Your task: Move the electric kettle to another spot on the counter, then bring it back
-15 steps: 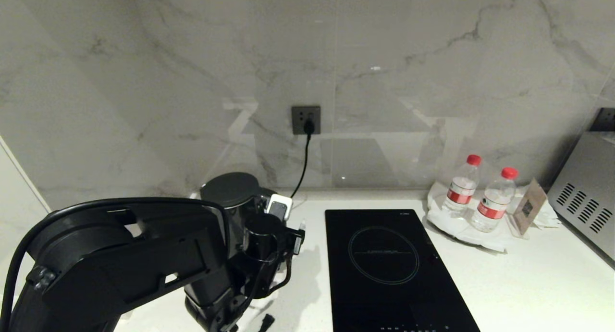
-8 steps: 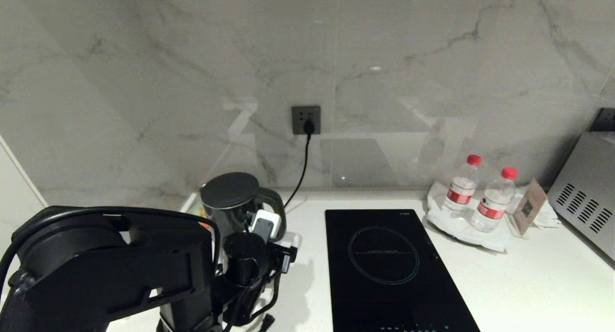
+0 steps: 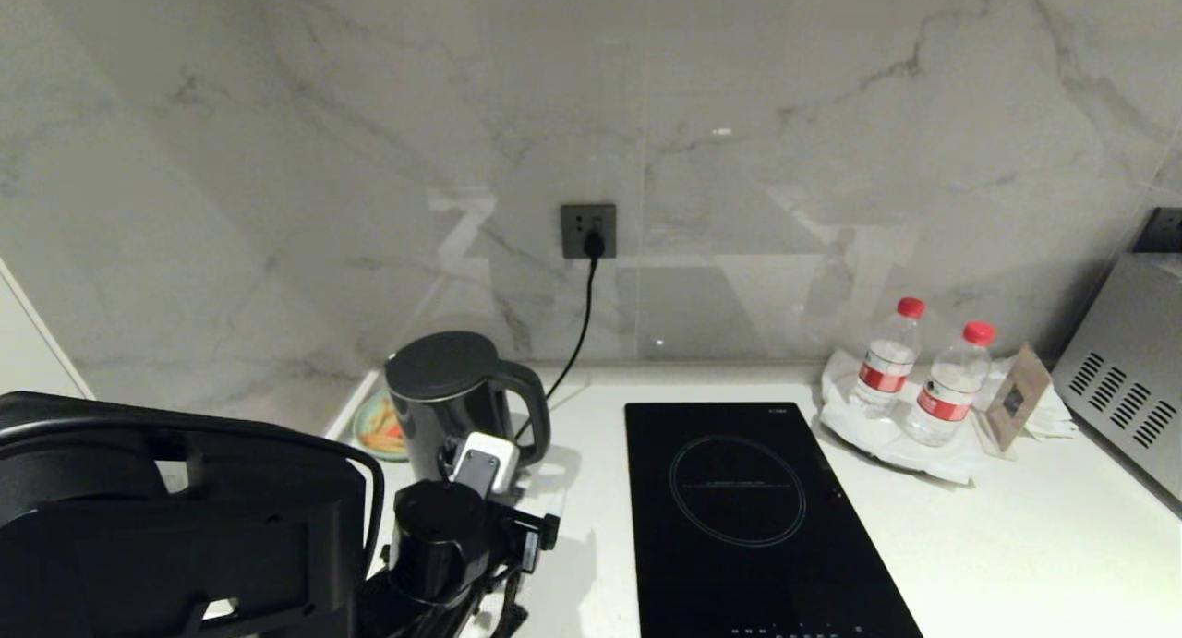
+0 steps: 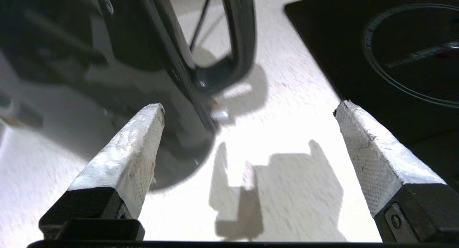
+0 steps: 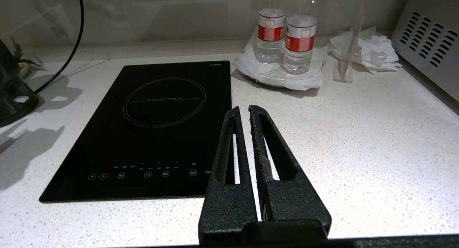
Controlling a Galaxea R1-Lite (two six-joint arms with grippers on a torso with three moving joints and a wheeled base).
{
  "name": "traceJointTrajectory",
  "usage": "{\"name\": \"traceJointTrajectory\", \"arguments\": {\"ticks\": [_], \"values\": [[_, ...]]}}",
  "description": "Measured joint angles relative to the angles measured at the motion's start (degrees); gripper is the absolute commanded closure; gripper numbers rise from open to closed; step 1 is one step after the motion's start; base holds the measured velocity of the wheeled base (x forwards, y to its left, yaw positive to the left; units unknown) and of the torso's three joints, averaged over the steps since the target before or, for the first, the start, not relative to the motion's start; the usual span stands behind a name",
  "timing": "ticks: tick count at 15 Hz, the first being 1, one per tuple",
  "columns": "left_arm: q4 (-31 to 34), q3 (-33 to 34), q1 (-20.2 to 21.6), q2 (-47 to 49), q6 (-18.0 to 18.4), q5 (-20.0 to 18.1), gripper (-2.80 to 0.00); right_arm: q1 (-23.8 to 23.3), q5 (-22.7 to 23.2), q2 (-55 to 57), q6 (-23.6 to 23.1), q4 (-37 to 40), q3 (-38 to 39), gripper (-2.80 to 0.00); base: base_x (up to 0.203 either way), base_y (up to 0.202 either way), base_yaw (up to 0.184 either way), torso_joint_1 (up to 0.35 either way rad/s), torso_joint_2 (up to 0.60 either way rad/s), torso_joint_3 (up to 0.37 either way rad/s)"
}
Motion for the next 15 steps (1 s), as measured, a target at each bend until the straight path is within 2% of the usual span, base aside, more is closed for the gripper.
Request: {"name": "traceJointTrajectory", "arguments": {"ticks": [6, 15], "values": [[0.02, 3.17, -4.05, -0.18, -2.89, -0.03, -2.8, 0.0, -0.02, 0.0, 0.0, -0.02, 0.0, 0.0, 0.0, 0.0, 0.0, 0.0, 0.0, 0.0], [0.0, 3.07, -3.77, -0.77, -4.29, -0.01, -2.8, 0.0, -0.05, 0.0, 0.0, 0.0, 0.0, 0.0, 0.0, 0.0, 0.0, 0.0, 0.0, 0.0]]}}
